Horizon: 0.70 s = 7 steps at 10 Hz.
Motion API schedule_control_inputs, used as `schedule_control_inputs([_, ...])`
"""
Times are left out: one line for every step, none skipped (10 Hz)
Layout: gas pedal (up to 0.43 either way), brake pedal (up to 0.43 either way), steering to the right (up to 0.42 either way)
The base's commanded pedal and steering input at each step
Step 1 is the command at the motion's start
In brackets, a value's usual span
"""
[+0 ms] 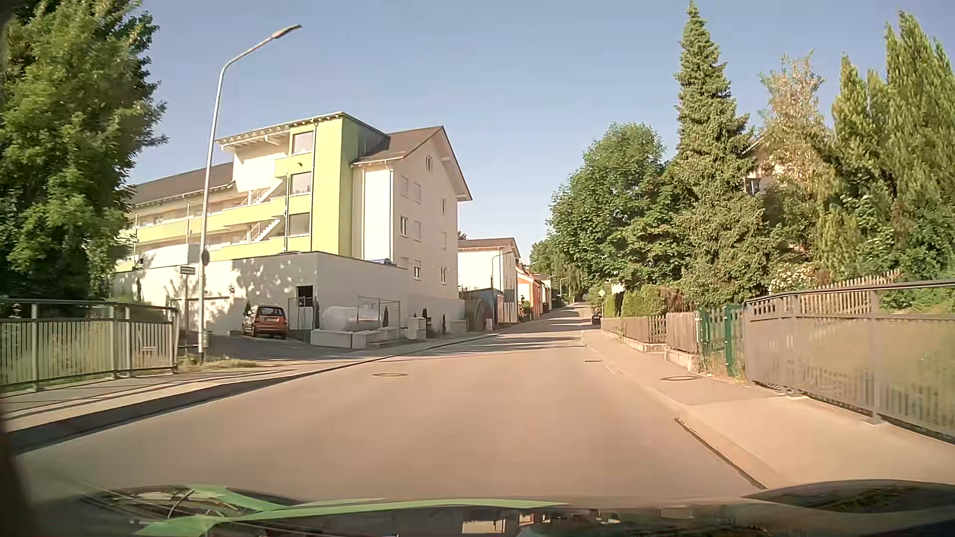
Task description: Follow the waypoints while adhering to traffic rules and regulations
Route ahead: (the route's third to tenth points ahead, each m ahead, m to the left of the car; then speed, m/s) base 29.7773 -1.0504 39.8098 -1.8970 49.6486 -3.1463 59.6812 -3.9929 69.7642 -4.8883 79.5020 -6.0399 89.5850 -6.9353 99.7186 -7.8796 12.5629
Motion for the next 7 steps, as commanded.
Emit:
schedule_control_inputs([0.28,0.0,0.021])
schedule_control_inputs([0.28,0.0,0.021])
schedule_control_inputs([0.28,0.0,0.02])
schedule_control_inputs([0.28,0.0,0.02])
schedule_control_inputs([0.28,0.0,0.018])
schedule_control_inputs([0.268,0.0,0.016])
schedule_control_inputs([0.26,0.0,0.015])
